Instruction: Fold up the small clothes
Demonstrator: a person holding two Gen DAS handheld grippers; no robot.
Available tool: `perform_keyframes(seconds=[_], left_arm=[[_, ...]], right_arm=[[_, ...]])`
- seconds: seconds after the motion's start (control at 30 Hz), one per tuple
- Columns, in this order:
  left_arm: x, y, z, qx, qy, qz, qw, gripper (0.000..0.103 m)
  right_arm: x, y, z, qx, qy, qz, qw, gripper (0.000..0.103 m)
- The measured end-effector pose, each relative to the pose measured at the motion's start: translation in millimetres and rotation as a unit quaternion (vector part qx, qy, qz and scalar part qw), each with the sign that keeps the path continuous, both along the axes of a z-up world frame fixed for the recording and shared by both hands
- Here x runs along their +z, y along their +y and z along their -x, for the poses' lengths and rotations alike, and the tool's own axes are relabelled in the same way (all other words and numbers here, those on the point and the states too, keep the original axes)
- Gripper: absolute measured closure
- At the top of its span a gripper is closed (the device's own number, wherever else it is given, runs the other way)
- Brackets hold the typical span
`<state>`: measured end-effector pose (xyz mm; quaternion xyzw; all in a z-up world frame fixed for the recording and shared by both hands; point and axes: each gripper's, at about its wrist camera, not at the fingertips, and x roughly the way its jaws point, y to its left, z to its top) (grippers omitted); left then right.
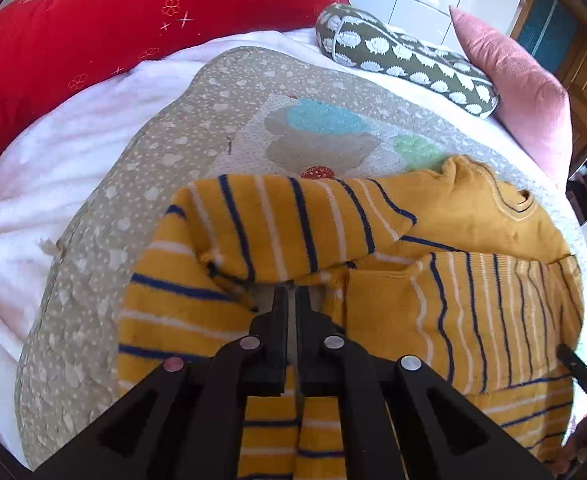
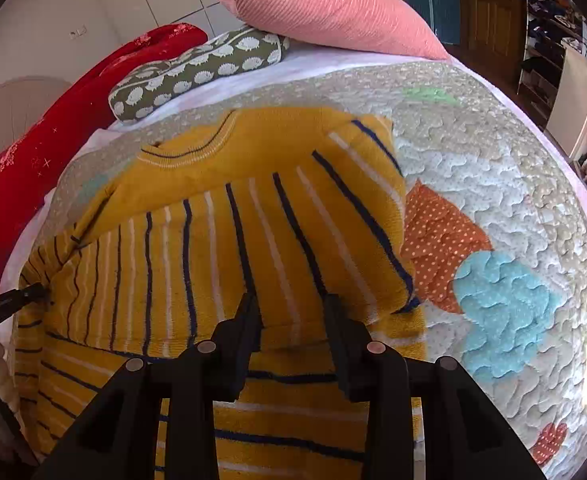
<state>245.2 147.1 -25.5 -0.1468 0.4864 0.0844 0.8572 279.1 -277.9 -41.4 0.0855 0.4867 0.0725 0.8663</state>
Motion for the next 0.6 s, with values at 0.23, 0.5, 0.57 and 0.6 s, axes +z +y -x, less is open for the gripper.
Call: perform_keyframes(seconds=[0.23, 0.5, 0.57, 0.6], left_arm=[[21, 69, 109, 0.084, -0.050, 0.068, 0.9929, 0.061], [-5, 93, 218, 0.149, -0.047, 0.076, 0.9848, 0.060], [-11, 91, 233, 0.146, -0.040, 0.078, 0.9854, 0.056], [-14, 90, 238, 0.143, -0.036, 0.079, 0.9859, 0.056]], right_arm=[[9, 12, 8, 0.001, -0.011, 0.036, 0.999, 0.063], [50, 139, 66, 0.180, -0.027, -0.011, 0.983, 0.062], [47, 188, 87, 0.245, -0.017, -0.016, 0.969, 0.062], [45, 210, 98, 0.277, -0.012, -0.019, 0.961, 0.062]])
